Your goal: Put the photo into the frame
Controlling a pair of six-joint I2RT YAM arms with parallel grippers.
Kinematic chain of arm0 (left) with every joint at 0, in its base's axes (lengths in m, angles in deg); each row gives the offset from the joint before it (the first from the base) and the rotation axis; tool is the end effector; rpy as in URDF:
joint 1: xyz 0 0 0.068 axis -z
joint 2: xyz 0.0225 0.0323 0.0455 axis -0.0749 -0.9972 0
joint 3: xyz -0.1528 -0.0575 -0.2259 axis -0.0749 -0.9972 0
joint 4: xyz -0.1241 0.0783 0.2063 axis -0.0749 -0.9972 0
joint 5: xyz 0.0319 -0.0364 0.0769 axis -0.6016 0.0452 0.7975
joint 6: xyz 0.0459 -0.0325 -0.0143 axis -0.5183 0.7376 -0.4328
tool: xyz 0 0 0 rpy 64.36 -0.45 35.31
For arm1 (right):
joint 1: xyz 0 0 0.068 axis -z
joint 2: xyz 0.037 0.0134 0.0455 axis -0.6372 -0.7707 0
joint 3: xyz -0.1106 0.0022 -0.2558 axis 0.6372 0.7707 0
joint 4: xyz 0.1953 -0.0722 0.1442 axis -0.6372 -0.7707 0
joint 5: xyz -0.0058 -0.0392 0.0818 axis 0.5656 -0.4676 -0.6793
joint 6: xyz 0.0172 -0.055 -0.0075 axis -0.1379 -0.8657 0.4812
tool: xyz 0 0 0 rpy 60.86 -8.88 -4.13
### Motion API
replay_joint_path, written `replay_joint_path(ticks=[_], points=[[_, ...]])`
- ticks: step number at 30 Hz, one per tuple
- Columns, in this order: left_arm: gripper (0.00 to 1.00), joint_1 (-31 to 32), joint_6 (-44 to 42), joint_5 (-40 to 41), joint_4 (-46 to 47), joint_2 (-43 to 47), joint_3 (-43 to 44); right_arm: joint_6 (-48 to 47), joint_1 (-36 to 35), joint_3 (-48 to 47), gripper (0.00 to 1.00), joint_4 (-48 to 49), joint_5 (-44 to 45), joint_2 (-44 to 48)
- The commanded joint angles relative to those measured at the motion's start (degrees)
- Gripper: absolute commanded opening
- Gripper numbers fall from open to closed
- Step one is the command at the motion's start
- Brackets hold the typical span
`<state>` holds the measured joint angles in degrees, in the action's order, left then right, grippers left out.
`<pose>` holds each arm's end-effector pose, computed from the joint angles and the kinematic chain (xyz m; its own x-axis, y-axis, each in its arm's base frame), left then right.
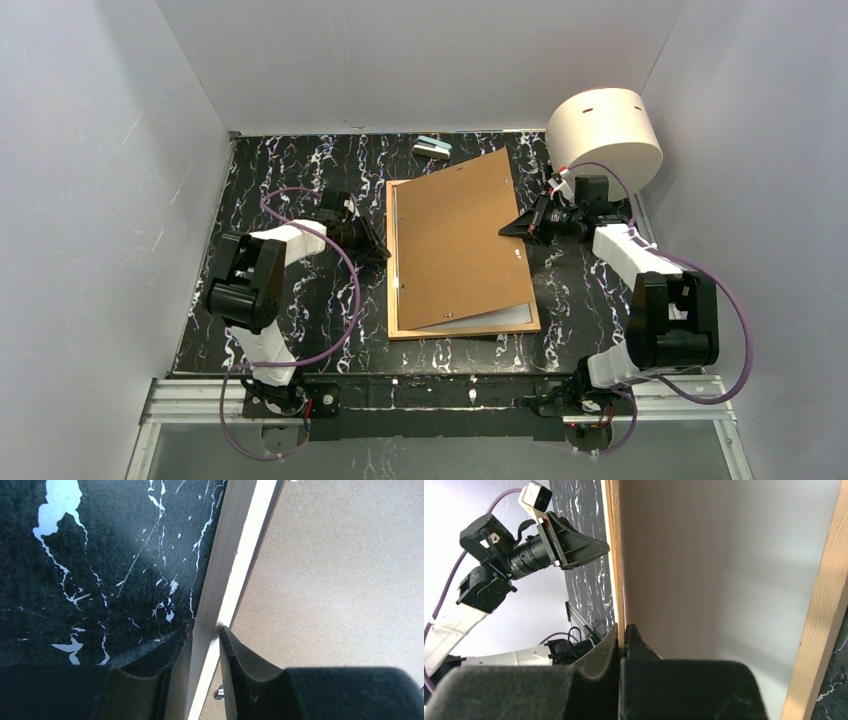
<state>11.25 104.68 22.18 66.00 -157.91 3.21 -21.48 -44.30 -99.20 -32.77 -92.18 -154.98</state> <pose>0.3306 -0.1081 0.1592 -0.8773 -0.3997 -0.2657 -0.1535 0.7582 -0.6336 0.2950 0.0529 0.2316 -0.8716 0.3933 -0.2927 -0.0231 0.5633 0.8259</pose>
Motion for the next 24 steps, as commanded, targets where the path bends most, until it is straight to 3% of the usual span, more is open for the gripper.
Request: replay_joint_path(ticks=[1,10,24], points=[[0.24,0.56,-2.61,3.91,-3.46,-3.26,-0.87,-4.51,0.01,-2.19,0.01,-8.46,-5.24,-2.68],[0.24,0.54,-2.88,3.82,-2.88,-3.91,-0.73,-9.91,0.05,-4.63,0.01,-15.93,-0.52,-5.71],[0.27,0.54,-3.13,4.82,-2.93,-3.81,-0.44,-8.71,0.12,-8.07,0.01,-23.96,11.05,-4.78]])
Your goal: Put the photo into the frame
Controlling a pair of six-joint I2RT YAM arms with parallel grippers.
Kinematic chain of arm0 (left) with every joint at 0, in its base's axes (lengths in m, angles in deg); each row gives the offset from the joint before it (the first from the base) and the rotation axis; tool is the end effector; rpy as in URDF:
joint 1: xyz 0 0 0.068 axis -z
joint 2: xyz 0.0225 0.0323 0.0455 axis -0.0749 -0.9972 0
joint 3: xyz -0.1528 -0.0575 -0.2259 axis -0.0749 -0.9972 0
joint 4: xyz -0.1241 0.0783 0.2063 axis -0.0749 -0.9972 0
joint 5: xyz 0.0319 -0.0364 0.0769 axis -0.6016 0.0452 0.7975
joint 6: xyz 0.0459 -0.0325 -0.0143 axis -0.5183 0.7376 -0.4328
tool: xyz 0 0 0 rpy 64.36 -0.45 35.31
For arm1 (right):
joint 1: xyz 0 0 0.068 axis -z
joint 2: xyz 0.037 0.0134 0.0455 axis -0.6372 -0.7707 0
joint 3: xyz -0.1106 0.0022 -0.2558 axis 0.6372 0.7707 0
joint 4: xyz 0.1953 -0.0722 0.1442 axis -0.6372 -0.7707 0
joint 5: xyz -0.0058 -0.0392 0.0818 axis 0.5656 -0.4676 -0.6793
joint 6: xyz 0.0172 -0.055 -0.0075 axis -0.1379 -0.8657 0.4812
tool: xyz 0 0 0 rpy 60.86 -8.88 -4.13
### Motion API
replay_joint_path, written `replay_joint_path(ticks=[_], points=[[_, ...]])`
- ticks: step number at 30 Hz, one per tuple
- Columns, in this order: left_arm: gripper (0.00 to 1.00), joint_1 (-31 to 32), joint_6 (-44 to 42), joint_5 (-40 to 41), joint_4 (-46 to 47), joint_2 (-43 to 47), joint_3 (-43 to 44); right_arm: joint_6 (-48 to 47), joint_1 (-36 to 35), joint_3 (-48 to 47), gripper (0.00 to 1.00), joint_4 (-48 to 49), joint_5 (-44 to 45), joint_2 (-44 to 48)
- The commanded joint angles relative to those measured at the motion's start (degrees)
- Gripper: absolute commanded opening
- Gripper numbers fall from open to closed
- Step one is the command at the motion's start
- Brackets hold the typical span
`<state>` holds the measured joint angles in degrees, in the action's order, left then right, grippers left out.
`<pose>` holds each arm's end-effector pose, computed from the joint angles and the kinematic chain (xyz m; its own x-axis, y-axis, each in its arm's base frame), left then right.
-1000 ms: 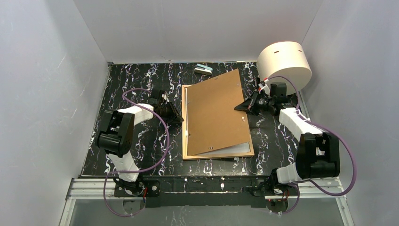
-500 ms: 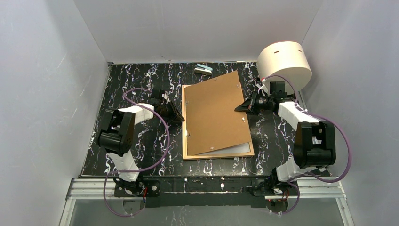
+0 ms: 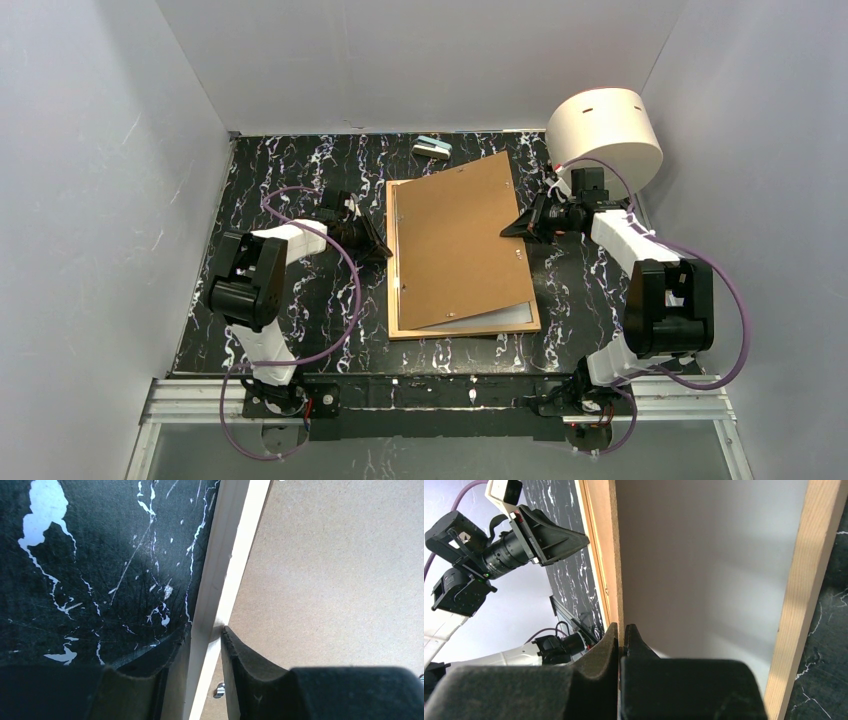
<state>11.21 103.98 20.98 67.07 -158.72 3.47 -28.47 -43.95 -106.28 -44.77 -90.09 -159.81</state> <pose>0.3334 -0.1095 0.1574 -0.8827 -0.3844 -0.2702 -0.1306 0.7532 -0.6447 0.3089 0.0510 0.2292 -0.9062 0.3368 -0.2556 0.0210 0.6397 0.7684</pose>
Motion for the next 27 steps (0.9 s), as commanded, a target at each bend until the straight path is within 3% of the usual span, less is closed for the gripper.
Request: replay_joint_path(ticks=[1,5,10,17,27], points=[[0.27,0.58,-2.44,6.04,-3.97,-3.07,-0.53,-1.71,-0.25,-1.3,0.01,-12.44,9.17,0.03],[0.29,0.58,-2.83,6.22,-4.16,-3.23,-0.21,-1.37,-0.26,-3.09,0.01,-12.07,8.26,1.21],[0.3,0.59,-3.72,6.46,-4.79,-2.9,0.47,1.7,-0.27,-4.01,0.01,-0.77,4.26,8.09],[0.32,0.58,-4.14,5.83,-5.33,-2.36,2.18,5.38,-0.26,-9.1,0.01,5.85,5.77,13.35],[0.53,0.58,-6.45,8.07,-6.92,2.51,6.27,6.34,-0.27,-13.99,0.01,5.98,13.73,17.31]])
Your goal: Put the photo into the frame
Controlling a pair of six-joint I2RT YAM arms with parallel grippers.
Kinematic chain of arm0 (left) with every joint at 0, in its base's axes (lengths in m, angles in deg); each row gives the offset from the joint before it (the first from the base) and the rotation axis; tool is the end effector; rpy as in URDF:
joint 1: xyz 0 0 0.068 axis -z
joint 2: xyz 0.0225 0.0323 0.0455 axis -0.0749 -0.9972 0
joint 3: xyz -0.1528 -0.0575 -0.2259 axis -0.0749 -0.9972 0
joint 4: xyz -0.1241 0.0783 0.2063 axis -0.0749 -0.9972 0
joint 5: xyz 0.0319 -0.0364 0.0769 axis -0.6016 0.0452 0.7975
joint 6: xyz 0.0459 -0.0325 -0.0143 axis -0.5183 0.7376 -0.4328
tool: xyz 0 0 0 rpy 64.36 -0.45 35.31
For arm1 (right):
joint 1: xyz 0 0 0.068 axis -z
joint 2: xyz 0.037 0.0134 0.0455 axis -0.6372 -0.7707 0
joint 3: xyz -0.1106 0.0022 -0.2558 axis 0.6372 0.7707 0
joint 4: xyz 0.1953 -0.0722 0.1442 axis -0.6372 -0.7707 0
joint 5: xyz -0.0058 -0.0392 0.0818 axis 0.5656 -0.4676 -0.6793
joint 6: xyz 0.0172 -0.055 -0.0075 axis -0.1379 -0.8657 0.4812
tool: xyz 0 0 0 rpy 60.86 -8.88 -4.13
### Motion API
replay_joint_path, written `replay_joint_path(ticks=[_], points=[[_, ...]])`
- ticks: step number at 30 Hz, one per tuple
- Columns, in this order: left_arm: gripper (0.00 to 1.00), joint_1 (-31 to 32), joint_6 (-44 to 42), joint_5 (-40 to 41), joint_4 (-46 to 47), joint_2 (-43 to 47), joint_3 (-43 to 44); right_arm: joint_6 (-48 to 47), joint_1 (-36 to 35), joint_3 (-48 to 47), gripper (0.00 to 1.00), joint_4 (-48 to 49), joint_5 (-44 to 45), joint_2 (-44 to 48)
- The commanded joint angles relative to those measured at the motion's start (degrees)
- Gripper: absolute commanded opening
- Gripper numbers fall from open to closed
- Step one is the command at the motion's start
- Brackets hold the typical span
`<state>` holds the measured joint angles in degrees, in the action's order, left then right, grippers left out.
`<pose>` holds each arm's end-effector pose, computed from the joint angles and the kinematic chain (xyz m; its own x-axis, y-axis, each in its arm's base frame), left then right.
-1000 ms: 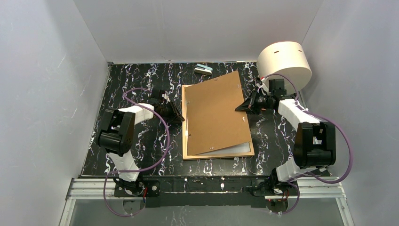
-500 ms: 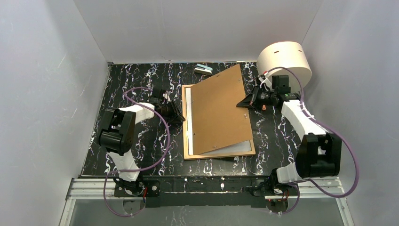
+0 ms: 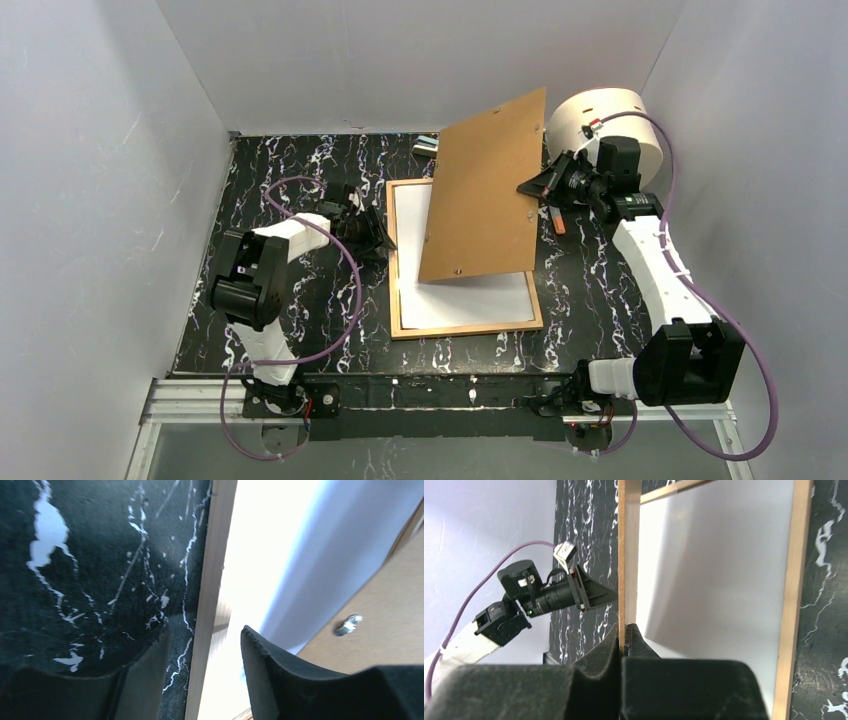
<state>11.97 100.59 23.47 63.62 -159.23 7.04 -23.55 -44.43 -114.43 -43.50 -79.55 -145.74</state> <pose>0.3410 -0.1148 0.1670 -0.8833 -0.3407 -0.3220 -0.0874 0.7946 -0.6008 0.2849 0.0454 0.3439 -0.6832 0.4671 -0.5613 -0.1338 0.6756 0.7250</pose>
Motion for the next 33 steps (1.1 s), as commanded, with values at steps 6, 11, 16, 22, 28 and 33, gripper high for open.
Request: replay_joint_path(ticks=[6,11,16,22,28,33], points=[[0.58,-0.14,-6.34,10.42,-1.06,3.18,11.07,-2.31,0.21,-13.93,0.01,1.92,12.0,1.69],[0.61,-0.15,-8.31,9.07,5.47,-1.84,17.52,-4.61,0.25,-17.73,0.01,1.68,16.14,1.07],[0.61,0.07,-8.2,9.09,10.58,-11.71,25.93,-7.5,0.2,-19.74,0.01,-0.67,19.76,1.57],[0.52,0.45,-7.12,8.67,16.59,-20.49,34.07,-7.54,0.21,-18.0,0.01,-0.95,19.72,2.45],[0.43,1.36,-8.84,8.34,15.94,-25.38,39.23,-7.12,0.18,-16.97,0.01,-1.15,18.77,2.3],[0.42,1.61,-11.87,10.1,14.02,-26.42,39.46,-7.11,0.16,-16.52,0.01,-0.92,18.67,2.29]])
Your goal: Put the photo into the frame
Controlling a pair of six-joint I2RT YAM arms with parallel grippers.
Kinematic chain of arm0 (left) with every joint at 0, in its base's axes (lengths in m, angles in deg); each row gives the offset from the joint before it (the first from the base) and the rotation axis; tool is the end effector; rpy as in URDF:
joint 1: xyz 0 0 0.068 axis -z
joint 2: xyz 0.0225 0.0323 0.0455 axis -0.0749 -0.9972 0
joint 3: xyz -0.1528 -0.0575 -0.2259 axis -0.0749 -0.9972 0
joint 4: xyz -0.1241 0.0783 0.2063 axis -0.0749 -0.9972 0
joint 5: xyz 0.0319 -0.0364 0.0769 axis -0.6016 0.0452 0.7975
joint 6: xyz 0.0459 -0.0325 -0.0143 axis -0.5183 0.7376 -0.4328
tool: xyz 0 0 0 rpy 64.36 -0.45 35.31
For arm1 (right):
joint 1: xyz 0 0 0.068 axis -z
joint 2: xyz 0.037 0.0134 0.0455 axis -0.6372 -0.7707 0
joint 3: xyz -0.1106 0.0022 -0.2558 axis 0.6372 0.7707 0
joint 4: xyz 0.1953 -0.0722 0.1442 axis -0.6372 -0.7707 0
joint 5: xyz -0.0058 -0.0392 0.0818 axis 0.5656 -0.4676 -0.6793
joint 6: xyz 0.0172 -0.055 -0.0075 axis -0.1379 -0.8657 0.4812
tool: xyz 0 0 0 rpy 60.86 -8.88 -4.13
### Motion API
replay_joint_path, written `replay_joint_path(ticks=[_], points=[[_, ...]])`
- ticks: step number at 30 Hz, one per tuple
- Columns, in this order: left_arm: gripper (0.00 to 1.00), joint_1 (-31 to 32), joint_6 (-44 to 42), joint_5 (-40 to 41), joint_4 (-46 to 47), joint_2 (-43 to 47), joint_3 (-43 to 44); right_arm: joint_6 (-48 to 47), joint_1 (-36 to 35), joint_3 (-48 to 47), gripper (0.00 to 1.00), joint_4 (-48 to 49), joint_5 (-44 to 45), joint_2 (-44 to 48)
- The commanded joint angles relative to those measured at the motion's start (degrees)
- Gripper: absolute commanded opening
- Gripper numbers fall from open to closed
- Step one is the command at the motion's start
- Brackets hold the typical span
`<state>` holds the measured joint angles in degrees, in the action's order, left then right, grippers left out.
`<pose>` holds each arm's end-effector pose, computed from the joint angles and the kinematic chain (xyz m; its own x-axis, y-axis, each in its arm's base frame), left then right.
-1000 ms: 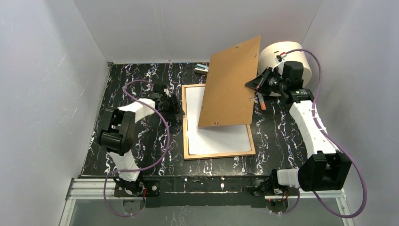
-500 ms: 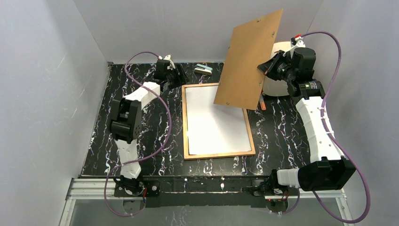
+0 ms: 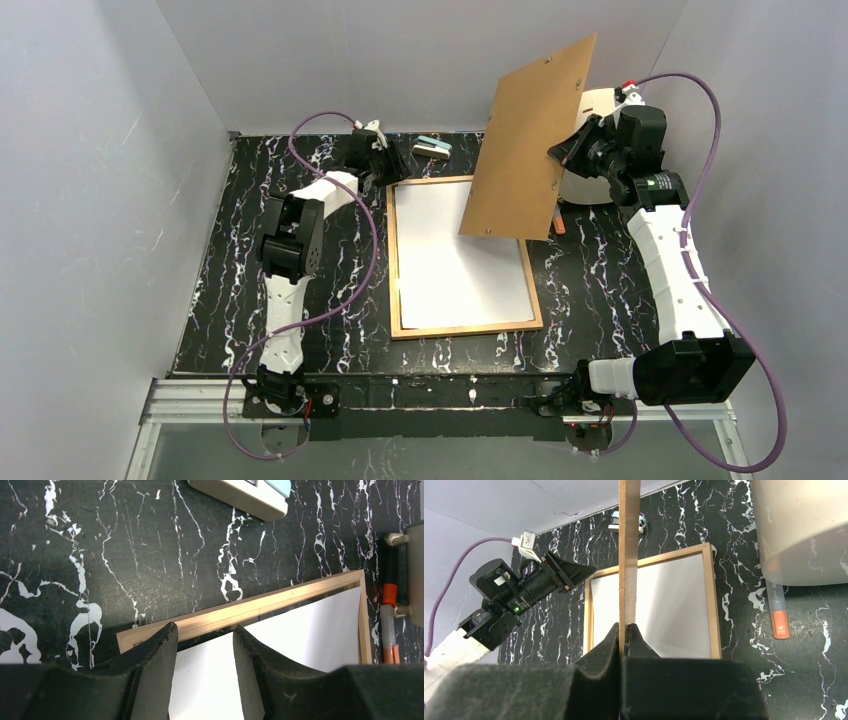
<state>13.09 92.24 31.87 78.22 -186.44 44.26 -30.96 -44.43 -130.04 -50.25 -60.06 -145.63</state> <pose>0.4970 -0.1649 0.1861 -0.6083 -0.3142 -0.7289 0.1993 0.8284 -0.5235 0.2822 0.0320 0.4229 -0.4074 0.4577 -0.7903 -0.0692 0.8474 0.5264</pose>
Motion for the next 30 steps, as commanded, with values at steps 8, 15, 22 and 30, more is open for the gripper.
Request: replay_joint_path(ticks=[8,15,22,30], points=[[0.38,0.98,-7.86,2.42,-9.08,-0.38,1.89,0.26,0.18,-0.07,0.01,5.91,-0.82,2.7],[0.36,1.24,-8.56,2.4,-12.75,-0.31,1.37,0.32,0.16,0.42,0.01,5.97,-0.96,3.04],[0.36,1.34,-8.86,1.52,-15.8,-0.41,2.9,0.61,0.07,0.53,0.01,6.21,-1.15,3.2],[0.36,1.33,-6.95,-1.51,-16.41,0.34,7.12,0.74,-0.1,-1.1,0.01,6.5,-1.02,2.15]])
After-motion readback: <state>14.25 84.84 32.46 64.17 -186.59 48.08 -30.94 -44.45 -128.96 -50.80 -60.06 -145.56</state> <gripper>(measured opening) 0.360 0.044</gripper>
